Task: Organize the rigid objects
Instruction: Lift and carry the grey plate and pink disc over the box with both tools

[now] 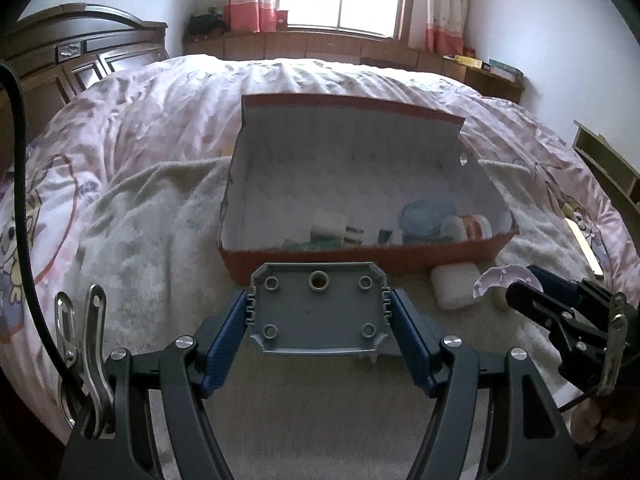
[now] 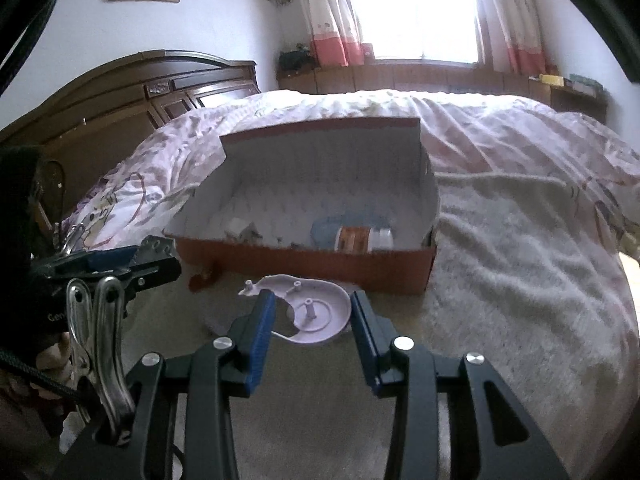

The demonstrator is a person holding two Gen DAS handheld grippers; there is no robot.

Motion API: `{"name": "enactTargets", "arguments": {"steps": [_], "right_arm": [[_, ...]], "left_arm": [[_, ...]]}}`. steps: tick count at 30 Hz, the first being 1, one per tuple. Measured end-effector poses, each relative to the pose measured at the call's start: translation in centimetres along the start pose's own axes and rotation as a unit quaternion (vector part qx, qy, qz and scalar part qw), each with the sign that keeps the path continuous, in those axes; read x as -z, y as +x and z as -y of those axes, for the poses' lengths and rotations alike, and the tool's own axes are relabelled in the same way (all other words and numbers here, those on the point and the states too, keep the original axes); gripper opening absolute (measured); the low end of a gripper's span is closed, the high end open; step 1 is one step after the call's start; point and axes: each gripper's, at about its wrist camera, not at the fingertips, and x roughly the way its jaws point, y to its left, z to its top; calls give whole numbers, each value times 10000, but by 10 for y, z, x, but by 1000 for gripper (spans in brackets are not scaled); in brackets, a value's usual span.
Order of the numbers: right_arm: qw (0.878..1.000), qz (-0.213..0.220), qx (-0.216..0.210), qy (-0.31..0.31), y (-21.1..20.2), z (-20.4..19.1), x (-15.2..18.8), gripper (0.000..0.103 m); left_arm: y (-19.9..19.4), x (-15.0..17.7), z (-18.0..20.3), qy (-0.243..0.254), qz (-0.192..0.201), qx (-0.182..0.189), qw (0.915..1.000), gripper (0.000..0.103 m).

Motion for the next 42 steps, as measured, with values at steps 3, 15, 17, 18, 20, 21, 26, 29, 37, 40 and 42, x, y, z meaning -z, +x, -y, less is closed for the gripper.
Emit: {"name": "enactTargets", "arguments": {"steps": [3, 15, 17, 18, 20, 21, 26, 29, 37, 40, 42], "right_arm": [[9999, 117, -14, -12, 0, 0, -11, 40], [9991, 404, 63, -104, 10, 0, -43, 40], [9992, 392, 79, -81, 14, 2, -46, 40], [9992, 387, 77, -73, 15, 2, -47, 40], [9993, 374, 75, -45, 18, 4, -49, 40], [9993, 369, 77, -39, 19, 4, -49, 40], [9994, 326, 104, -6, 28, 7, -54, 40], [9995, 306, 125, 12, 34, 9, -56, 40], [9996, 196, 176, 83, 52, 14, -61, 40], [9997, 147, 183, 75, 59, 15, -62, 40], [9997, 114, 192, 69, 63, 14, -61, 40]], "left_arm": [[1, -8, 0, 14, 66, -14, 10000, 72], [11, -34, 7, 112, 226, 6, 9997, 71], [14, -36, 8, 116, 220, 21, 9997, 71], [16, -37, 8, 118, 214, 28, 9997, 71], [19, -39, 9, 128, 208, 44, 9997, 72], [21, -40, 10, 135, 203, 41, 9997, 71], [30, -43, 10, 128, 155, 43, 9998, 72], [36, -44, 8, 112, 113, 36, 9999, 71], [54, -46, 5, 60, 6, 44, 10000, 71], [60, -47, 5, 58, -12, 27, 10000, 71], [63, -47, 5, 53, -37, 25, 10000, 71]]}}
